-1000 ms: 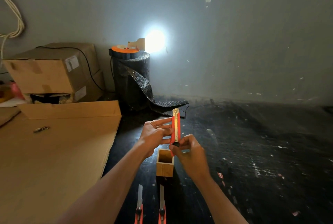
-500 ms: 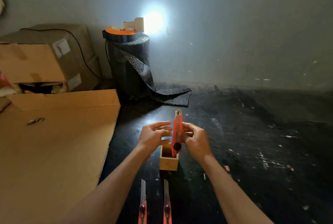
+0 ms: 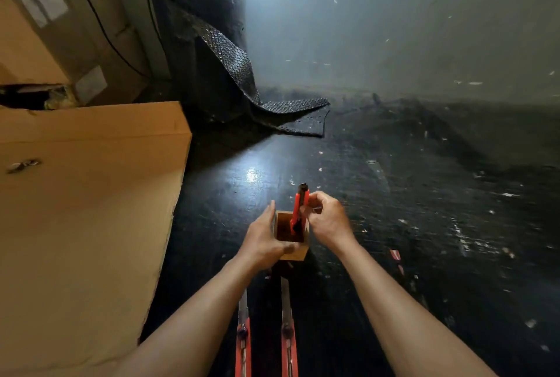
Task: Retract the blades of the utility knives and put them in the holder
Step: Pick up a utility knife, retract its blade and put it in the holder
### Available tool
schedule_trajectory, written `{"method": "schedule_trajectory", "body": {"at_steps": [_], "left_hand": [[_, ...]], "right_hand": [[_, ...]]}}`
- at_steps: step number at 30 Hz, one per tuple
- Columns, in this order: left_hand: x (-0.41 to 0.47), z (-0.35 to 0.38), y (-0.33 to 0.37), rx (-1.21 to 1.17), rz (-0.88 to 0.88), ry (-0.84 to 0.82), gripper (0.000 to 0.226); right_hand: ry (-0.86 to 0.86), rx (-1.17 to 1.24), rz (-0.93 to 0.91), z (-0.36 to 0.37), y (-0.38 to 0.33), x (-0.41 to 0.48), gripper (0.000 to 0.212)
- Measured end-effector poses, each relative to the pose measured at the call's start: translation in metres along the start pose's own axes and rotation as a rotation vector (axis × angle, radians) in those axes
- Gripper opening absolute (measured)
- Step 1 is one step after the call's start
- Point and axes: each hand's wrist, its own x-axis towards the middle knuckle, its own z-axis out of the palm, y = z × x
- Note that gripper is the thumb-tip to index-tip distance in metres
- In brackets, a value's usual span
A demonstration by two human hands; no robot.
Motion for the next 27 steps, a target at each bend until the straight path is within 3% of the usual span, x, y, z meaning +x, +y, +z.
{"method": "schedule_trajectory", "body": {"at_steps": [2,7,18,22,27], "left_hand": [[0.003,0.004,-0.006,-0.040,-0.006,0.000,0.109],[0.006,0.009,-0.016,-0.094,0.005,0.032,0.109],[0.005,0.012,-0.020,-0.083,0.017,0.066,0.107],[-0.009,0.011,-0.019,-0.035,0.030,0.147,0.109],[-0.053,0.018,-0.029,-0.034,0.044,0.289,0.085]], "right_hand": [[-0.011,-0.042,0.021,0.005,0.006,0.004,0.007],[0.010,-0.169,0.025,0.012,0.017,0.007,0.009],[0.049,-0.162,-0.011,0.007,0.022,0.003,0.021],[0.064,-0.191,-0.032,-0.001,0.025,-0.013,0.033],[0.073,-0.256,-0.091,-0.001,0.030,-0.059,0.028]]}}
